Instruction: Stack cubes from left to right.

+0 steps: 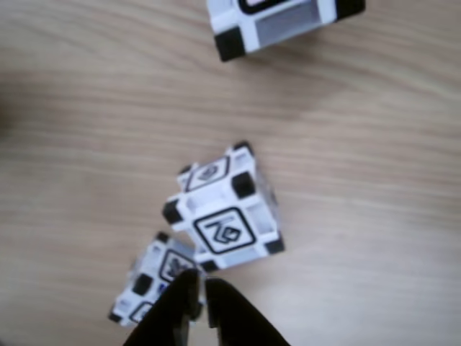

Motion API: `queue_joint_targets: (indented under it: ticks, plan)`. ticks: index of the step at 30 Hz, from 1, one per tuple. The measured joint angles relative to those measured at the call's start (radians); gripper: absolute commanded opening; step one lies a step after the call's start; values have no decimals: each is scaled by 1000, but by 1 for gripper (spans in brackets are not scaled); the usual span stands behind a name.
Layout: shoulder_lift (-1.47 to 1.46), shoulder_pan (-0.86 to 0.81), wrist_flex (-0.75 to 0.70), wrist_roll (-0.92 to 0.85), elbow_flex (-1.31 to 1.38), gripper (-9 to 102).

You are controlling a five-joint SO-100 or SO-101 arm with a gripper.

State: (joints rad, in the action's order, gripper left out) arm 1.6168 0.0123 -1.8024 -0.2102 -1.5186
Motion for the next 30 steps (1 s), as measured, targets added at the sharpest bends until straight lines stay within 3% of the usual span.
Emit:
queue_joint_targets:
  ticks: [15,30]
  plan:
    - [0,-2,0,75,0,0]
    - [0,12,0,17,0,0]
